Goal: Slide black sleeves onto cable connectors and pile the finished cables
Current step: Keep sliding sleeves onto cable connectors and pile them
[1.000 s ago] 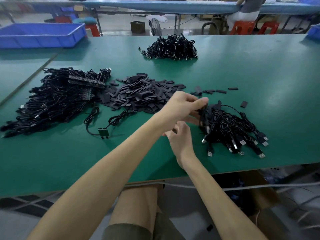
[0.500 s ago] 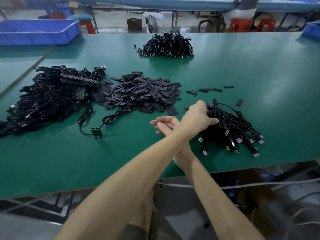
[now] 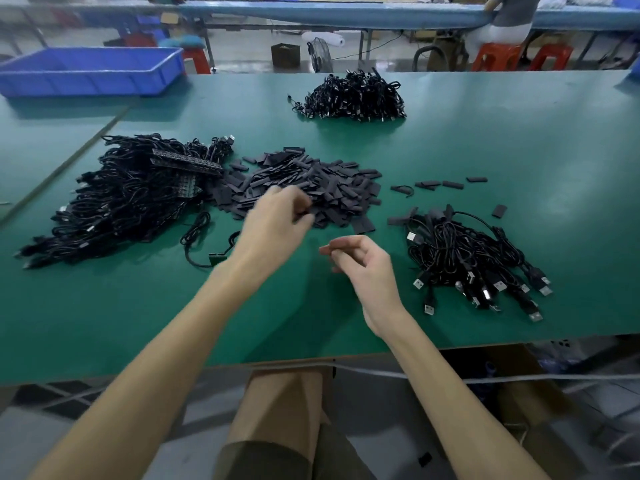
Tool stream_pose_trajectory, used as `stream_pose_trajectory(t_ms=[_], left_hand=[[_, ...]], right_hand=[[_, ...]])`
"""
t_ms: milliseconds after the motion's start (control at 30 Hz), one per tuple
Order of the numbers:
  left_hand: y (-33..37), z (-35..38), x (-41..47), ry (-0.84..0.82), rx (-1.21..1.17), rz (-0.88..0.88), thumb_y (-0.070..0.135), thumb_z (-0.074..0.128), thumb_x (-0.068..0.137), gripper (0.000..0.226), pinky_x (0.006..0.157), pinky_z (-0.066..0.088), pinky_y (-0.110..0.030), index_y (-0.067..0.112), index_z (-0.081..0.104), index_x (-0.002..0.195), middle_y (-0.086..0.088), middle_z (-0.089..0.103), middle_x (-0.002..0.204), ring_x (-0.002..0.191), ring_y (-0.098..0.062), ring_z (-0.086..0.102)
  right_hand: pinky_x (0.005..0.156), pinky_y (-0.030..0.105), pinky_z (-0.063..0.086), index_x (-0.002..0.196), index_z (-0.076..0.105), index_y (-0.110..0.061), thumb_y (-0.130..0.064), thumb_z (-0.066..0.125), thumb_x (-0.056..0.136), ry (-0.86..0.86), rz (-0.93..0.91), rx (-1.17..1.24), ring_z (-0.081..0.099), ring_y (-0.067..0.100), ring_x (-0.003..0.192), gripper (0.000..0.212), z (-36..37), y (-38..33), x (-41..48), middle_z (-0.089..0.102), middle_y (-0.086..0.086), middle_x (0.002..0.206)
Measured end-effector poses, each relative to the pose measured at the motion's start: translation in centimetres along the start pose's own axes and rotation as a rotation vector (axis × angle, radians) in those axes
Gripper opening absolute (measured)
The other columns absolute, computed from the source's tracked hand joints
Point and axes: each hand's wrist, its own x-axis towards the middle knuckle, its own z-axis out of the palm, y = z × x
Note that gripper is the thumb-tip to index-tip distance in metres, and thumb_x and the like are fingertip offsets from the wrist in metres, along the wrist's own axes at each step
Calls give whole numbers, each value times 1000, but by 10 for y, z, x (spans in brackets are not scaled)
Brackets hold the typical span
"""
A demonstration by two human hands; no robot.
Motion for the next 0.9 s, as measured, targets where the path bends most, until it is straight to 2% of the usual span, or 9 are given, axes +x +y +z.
stream_pose_trajectory(t_ms=[100, 133, 200, 333, 433, 533, 633, 733, 900], left_hand=[[-42, -29, -14, -121, 388, -254, 45, 71, 91, 55, 107, 39, -51, 15, 53, 134, -16, 49, 134, 127, -36, 46], [-53, -38, -19, -184, 471, -333, 50, 72, 88, 62, 106, 37, -53, 16, 50, 136, -17, 45, 138, 130, -37, 42], [-68, -50, -27, -269, 511, -395, 46, 75, 88, 57, 103, 44, -50, 21, 52, 134, -15, 49, 135, 125, -36, 46], [-77, -48, -36, -241, 320, -360, 16, 72, 92, 23, 85, 57, -43, 22, 67, 113, -8, 71, 104, 89, -28, 69], [-65, -30, -41, -212, 110, -215, 19, 77, 88, 9, 75, 58, -33, 26, 72, 88, 2, 74, 82, 75, -16, 71], [-47, -9, -45, -252, -72, -79, 26, 79, 86, 17, 62, 45, -20, 33, 69, 75, 12, 70, 69, 62, 1, 61], [-37, 9, -45, -256, -148, -47, 25, 75, 90, 12, 62, 48, -26, 22, 71, 79, 4, 70, 68, 61, -7, 60], [-36, 17, -45, -261, -174, -82, 24, 72, 91, 12, 70, 53, -37, 18, 72, 81, -1, 71, 72, 71, -22, 67], [-38, 19, -49, -175, -151, -99, 28, 73, 86, 14, 62, 50, -21, 30, 69, 73, 11, 68, 69, 70, -8, 66]], right_hand=[[75, 21, 55, 102, 67, -4, 5, 61, 98, -7, -22, 6, 74, 13, 98, 12, 0, 0, 0, 80, 6, 97], [74, 21, 55, 101, 68, -5, 5, 62, 98, -11, -25, 1, 74, 13, 98, 12, 0, 0, 0, 80, 6, 97], [74, 21, 55, 101, 68, -6, 4, 62, 98, -19, -26, -9, 74, 14, 98, 12, 1, 0, -1, 80, 6, 96], [74, 22, 56, 101, 68, -7, 2, 63, 98, -36, -31, -37, 73, 15, 99, 11, 0, 2, -2, 80, 4, 96], [79, 25, 56, 101, 69, -9, -3, 68, 96, -53, -51, -79, 73, 16, 98, 8, -1, 4, -2, 80, 4, 97], [91, 38, 57, 100, 75, -18, -9, 76, 91, -128, -109, -180, 71, 20, 98, 13, 0, 5, -3, 78, 2, 98], [91, 47, 59, 98, 78, -20, -9, 77, 90, -169, -131, -299, 72, 17, 91, 13, 3, 6, -3, 78, -1, 92], [91, 47, 59, 95, 78, -15, -8, 76, 91, -130, -118, -319, 74, 19, 89, 8, 2, 7, -2, 79, 0, 89], [86, 40, 62, 93, 78, -20, -9, 79, 88, -122, -111, -391, 75, 12, 83, 12, 4, 7, -4, 79, -5, 86]])
